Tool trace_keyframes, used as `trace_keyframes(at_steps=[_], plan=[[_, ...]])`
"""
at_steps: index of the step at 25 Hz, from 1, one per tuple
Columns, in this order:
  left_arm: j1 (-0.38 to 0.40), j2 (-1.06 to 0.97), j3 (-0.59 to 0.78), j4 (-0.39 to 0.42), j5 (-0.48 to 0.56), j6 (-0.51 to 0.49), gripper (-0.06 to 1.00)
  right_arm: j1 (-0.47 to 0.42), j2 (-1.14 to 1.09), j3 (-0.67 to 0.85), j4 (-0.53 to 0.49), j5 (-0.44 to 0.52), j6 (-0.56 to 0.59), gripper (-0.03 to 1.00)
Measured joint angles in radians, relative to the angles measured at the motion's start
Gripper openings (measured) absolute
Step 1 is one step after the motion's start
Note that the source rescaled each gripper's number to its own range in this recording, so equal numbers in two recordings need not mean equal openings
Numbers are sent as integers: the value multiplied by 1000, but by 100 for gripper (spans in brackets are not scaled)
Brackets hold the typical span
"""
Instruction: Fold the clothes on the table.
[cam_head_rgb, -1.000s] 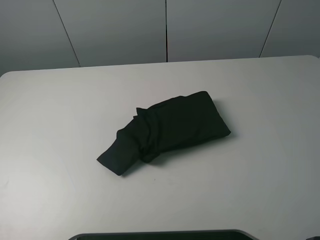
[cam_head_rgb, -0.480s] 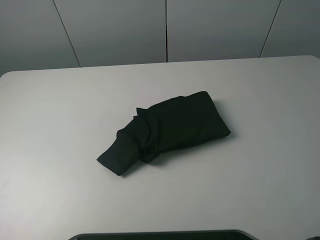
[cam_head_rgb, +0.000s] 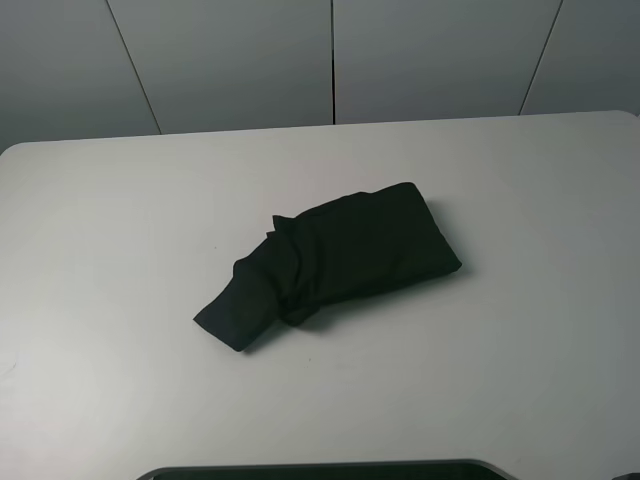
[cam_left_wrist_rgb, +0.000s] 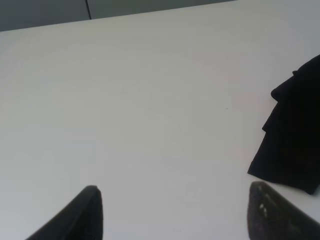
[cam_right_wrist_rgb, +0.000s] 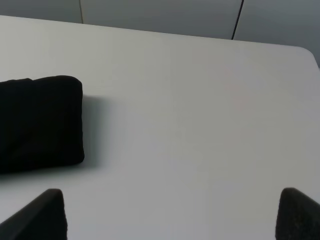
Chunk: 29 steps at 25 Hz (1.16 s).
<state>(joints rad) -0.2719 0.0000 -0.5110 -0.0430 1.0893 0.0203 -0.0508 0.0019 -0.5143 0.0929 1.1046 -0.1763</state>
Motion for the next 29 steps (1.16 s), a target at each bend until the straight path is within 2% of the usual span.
trace_keyframes(at_steps=[29], plan=[[0, 0, 0, 2, 0, 8, 79, 0, 0, 0, 0, 0, 0, 90]])
